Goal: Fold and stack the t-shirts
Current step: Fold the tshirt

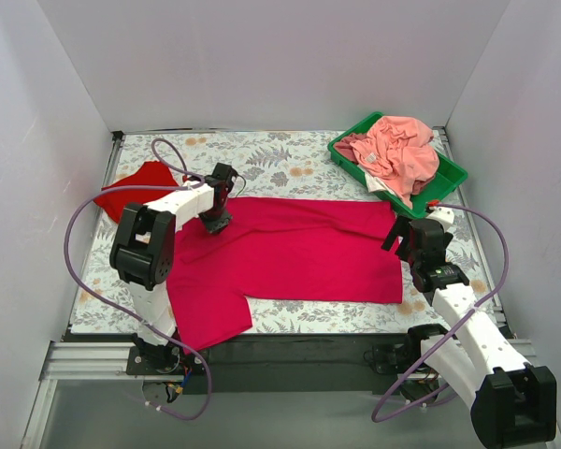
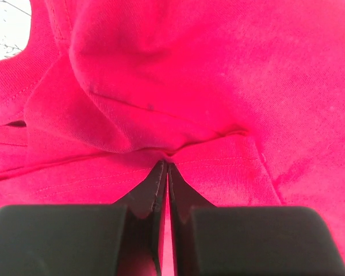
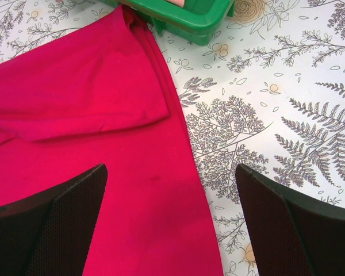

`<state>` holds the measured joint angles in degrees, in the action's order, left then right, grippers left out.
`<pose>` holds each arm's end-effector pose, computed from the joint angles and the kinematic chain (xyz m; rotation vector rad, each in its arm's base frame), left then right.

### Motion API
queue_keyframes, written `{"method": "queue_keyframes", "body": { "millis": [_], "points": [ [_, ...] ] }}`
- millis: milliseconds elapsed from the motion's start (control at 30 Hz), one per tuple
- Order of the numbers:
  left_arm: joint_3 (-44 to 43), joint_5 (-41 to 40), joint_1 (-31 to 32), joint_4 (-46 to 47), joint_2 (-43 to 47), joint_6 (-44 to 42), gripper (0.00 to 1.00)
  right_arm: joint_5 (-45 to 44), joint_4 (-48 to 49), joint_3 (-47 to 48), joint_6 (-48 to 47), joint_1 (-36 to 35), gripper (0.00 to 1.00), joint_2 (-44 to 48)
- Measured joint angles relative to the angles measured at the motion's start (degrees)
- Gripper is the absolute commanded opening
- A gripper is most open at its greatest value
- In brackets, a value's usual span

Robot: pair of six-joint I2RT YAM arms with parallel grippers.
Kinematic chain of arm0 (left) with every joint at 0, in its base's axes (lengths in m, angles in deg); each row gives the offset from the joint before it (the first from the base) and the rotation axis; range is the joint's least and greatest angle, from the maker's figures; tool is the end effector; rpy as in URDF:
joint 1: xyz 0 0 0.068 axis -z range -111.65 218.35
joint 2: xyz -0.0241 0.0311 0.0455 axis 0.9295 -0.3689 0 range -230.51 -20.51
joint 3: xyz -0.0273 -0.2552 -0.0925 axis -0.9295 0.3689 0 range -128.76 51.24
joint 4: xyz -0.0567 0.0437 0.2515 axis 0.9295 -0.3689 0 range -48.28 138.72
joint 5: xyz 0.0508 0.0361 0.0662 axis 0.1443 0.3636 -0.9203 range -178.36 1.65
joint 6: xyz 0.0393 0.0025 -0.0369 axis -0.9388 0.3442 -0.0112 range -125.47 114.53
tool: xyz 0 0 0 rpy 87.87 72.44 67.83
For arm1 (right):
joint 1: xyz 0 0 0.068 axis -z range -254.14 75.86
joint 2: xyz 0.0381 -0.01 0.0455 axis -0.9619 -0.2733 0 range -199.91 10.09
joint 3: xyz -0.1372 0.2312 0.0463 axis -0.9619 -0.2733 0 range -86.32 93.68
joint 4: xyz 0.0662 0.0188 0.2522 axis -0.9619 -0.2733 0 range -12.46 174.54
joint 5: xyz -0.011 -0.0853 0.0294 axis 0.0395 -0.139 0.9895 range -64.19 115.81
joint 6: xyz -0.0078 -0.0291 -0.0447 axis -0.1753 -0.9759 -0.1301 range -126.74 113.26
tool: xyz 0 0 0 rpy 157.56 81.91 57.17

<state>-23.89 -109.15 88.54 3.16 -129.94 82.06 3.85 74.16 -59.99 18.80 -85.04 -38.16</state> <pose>0.3450 -0.1133 0.1684 -1.5585 2.2588 0.1003 0.1836 0.0219 0.2176 0.4850 2.0323 -0.0250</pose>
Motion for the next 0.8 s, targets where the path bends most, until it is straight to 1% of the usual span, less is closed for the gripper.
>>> {"method": "queue_keyframes", "body": {
  "millis": [233,567,800],
  "points": [
    [0.11,-0.55,0.87,-0.33,0.72,0.11,0.0,0.0,0.0,0.0,0.0,0.0,0.98,-0.66],
    [1.88,-1.64,2.23,0.2,6.54,0.96,0.0,0.0,0.0,0.0,0.0,0.0,0.98,-0.9],
    [6.19,-1.18,3.65,0.96,10.21,2.36,0.0,0.09,0.0,0.0,0.0,0.0,0.98,-1.62]
  ]
}}
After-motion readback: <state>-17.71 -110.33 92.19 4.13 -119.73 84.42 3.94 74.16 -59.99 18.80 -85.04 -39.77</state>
